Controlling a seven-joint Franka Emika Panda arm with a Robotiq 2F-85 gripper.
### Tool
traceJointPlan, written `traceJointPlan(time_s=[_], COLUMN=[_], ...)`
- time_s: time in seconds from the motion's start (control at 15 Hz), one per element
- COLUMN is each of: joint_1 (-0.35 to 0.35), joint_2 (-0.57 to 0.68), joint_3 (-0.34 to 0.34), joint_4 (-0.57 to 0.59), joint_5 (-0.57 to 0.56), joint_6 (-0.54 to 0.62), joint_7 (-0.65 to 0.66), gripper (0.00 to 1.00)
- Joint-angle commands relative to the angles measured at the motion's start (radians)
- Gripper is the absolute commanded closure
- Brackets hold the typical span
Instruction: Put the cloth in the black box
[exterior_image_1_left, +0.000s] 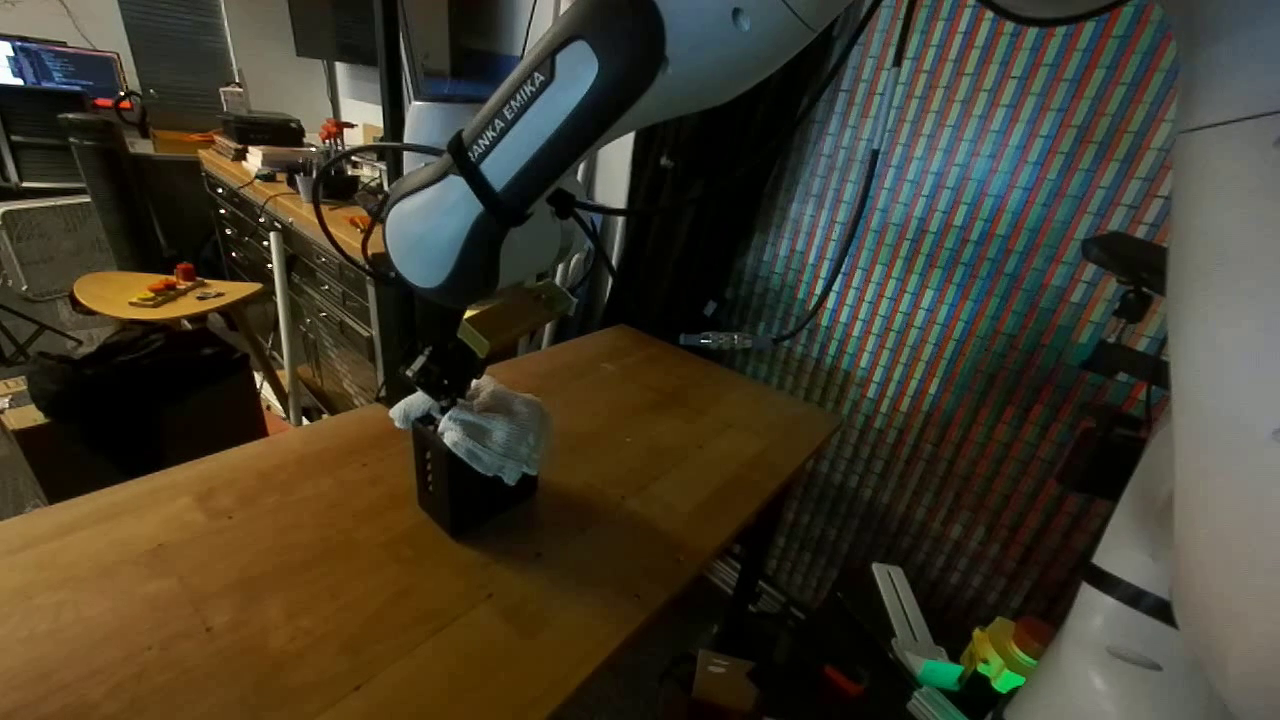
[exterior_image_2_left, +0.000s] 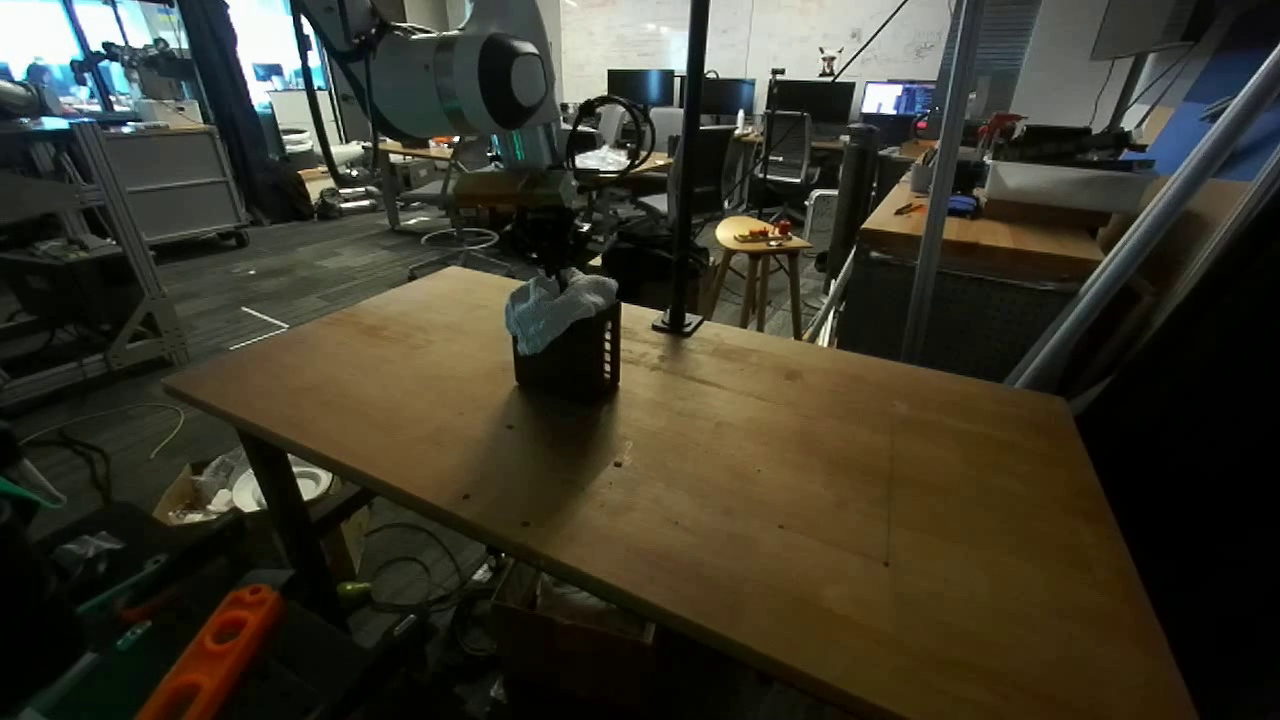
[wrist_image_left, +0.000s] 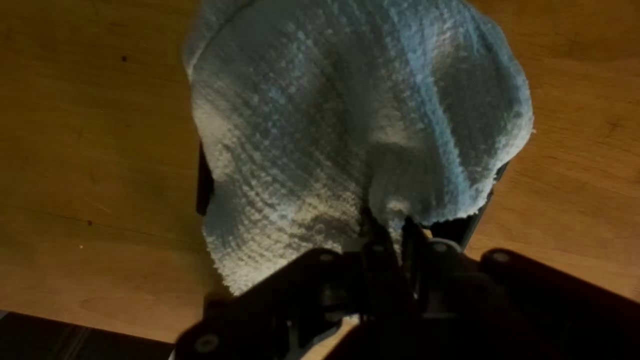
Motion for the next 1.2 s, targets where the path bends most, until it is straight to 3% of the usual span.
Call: traceJointPlan(time_s=[0.0, 0.53, 1.13], joint_1=[-0.037, -0.111, -0.109], joint_2=[-0.019, 0.017, 0.137], joint_3=[0.007, 0.024, 0.078], joint_4=[-0.003, 0.043, 0.09], joint_5=[0.029, 0.075, 0.145], joint_6=[-0.02, -0.156, -0.259], joint_7=[-0.106, -0.313, -0.415], gripper=[0.98, 0.98, 0.98])
